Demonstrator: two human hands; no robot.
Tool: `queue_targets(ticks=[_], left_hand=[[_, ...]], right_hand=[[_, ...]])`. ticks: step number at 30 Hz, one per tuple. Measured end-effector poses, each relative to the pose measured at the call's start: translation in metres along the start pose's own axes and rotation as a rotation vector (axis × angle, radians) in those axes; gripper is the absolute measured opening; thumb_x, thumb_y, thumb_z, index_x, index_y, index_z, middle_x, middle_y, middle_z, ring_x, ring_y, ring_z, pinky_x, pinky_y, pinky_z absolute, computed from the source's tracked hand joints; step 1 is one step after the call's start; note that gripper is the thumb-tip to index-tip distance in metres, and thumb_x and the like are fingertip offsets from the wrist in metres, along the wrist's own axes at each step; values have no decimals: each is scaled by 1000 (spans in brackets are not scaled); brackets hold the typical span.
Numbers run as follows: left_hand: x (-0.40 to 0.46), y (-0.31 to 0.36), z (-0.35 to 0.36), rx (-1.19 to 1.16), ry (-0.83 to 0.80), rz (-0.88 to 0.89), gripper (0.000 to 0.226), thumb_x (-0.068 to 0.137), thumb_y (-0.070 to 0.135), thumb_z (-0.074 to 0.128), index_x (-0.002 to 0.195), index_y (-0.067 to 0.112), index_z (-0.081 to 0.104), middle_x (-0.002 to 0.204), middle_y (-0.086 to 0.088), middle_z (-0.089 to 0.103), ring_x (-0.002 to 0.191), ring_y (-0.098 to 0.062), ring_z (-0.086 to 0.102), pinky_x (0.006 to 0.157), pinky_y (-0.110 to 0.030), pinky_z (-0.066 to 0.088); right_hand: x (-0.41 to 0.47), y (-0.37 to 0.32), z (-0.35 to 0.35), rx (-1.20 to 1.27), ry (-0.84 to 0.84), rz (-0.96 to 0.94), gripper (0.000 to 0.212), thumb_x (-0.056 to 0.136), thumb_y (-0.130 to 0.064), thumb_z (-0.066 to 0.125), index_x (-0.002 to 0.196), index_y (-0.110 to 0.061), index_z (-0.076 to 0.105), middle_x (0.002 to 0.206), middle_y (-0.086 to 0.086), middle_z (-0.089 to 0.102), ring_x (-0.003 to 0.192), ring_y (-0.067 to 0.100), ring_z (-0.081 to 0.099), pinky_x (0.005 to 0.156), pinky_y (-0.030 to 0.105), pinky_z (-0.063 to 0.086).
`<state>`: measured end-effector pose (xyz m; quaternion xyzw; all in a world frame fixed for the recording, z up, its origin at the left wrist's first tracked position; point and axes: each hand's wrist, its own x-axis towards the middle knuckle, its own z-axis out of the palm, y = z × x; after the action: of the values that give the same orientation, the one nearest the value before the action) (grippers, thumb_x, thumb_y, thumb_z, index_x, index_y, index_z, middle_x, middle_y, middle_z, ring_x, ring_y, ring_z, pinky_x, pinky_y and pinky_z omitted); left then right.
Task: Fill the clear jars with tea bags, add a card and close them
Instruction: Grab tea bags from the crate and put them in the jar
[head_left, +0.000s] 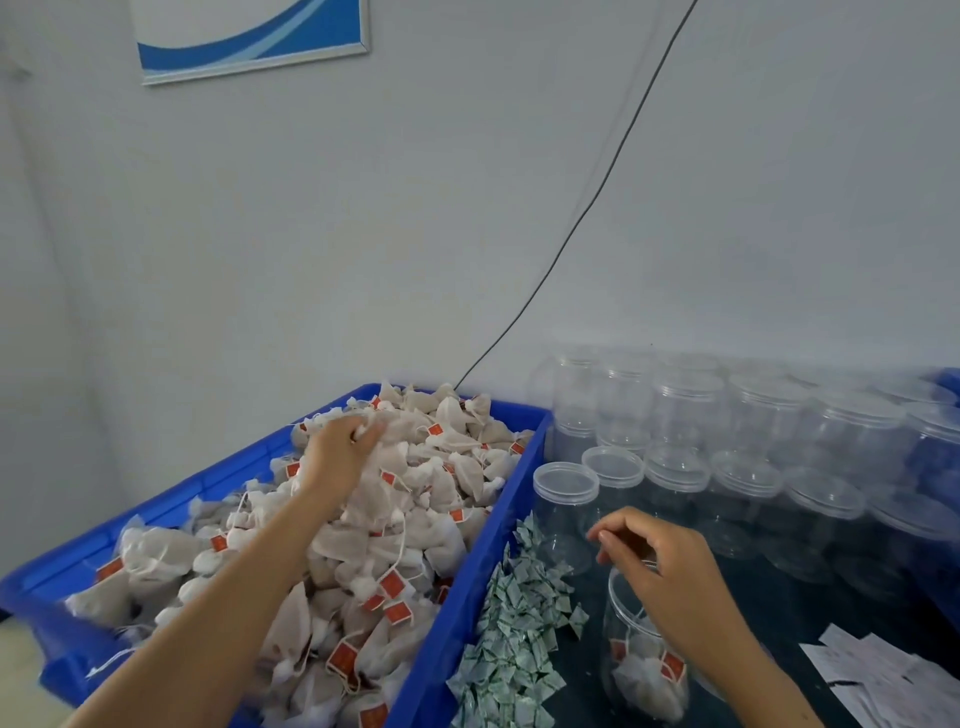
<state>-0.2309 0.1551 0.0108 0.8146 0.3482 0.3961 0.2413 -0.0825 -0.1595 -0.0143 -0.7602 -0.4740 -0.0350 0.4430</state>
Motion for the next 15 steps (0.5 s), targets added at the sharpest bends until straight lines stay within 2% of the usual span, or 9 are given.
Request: queue_targets(ticks=[3, 5, 7, 9, 10, 12, 13, 15], left_hand=[[14, 10, -14, -143, 98, -61, 55, 97, 36, 56, 54, 16, 27, 47, 4, 26, 48, -17, 24, 49, -30, 19], [19, 19, -21, -211, 107, -71, 56, 96, 36, 57, 53, 17, 27, 47, 5, 25, 48, -17, 22, 51, -30, 18], [21, 30, -24, -233, 67, -39, 55, 96, 35, 57, 53, 17, 27, 49, 4, 25, 49, -16, 23, 50, -30, 18], [19, 40, -25, -246, -15, -7, 54, 96, 33, 58, 54, 17, 27, 49, 4, 25, 47, -14, 23, 47, -27, 19], [16, 44, -24, -248, -68, 8, 54, 96, 33, 58, 54, 17, 28, 49, 4, 25, 46, -13, 23, 45, -24, 20], [9, 51, -23, -229, -192, 40, 53, 96, 32, 57, 54, 18, 28, 47, 7, 26, 42, -8, 24, 42, -19, 21], [5, 55, -22, -217, -268, 61, 52, 96, 32, 56, 55, 18, 29, 45, 10, 27, 40, -6, 24, 42, -17, 21], [-5, 64, -17, -200, -423, 120, 48, 96, 33, 55, 56, 17, 34, 43, 11, 30, 38, -3, 25, 41, -15, 24]], right_hand=[[18, -12, 12, 88, -27, 18, 18, 92, -14, 62, 85, -30, 67, 73, -13, 69, 72, 2, 65, 70, 19, 53], [31, -24, 26, 150, -59, 42, 17, 94, -16, 60, 92, -33, 64, 84, -12, 69, 75, 2, 63, 69, 17, 52], [46, -41, 43, 297, -106, 82, 18, 94, -20, 60, 106, -33, 60, 101, -9, 65, 79, 6, 61, 67, 17, 51], [61, -63, 60, 496, -173, 118, 38, 93, -25, 62, 128, -33, 49, 117, -4, 55, 88, 11, 62, 69, 18, 52], [67, -73, 67, 583, -195, 126, 51, 91, -28, 63, 137, -33, 41, 125, -4, 50, 98, 13, 61, 76, 21, 54], [75, -88, 78, 729, -216, 146, 65, 90, -38, 62, 146, -39, 28, 136, -6, 42, 121, 19, 53, 95, 36, 53], [78, -92, 81, 780, -220, 157, 66, 89, -46, 58, 146, -42, 25, 139, -6, 41, 126, 21, 49, 99, 45, 49], [78, -93, 80, 813, -223, 177, 61, 88, -56, 49, 144, -45, 29, 140, -7, 43, 127, 21, 50, 100, 53, 48]])
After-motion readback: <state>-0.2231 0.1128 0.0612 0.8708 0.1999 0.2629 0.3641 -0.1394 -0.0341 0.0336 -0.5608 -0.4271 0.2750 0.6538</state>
